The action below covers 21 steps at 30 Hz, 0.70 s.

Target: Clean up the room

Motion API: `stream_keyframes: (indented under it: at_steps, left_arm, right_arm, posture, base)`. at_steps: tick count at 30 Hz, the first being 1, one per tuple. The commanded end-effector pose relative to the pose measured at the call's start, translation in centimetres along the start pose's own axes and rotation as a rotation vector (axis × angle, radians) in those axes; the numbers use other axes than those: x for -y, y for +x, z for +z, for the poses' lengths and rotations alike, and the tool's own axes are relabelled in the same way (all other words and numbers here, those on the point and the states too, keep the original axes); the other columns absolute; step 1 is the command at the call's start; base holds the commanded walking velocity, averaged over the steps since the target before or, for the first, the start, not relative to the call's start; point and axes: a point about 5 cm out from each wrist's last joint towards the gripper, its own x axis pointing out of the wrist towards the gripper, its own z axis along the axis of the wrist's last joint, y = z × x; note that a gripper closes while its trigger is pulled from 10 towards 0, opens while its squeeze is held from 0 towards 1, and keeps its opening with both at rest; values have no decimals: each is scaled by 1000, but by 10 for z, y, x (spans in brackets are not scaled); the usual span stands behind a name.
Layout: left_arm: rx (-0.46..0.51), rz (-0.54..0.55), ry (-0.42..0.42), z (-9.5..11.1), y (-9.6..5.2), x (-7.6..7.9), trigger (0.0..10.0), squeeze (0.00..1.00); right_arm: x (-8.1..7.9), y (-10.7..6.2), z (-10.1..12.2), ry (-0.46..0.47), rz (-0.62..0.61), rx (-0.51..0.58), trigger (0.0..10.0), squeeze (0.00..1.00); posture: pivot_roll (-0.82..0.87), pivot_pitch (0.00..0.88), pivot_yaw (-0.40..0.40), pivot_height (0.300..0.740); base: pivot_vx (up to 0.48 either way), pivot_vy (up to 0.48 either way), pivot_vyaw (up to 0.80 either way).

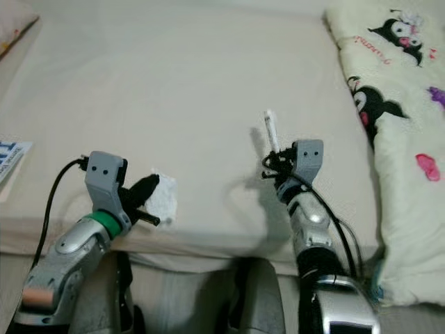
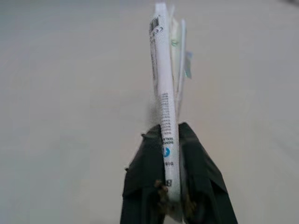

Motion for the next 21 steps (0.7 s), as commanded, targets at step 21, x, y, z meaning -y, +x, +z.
stream_keyframes:
  at_steps: [21]
  left_arm:
    - [142,272,237,-2,1,-21,10000,0]
  right_arm:
    - [-26,-52,3,18,-67,78,10000,0]
  posture:
    - [59,0,-81,578]
  base:
    - [0,0,0]
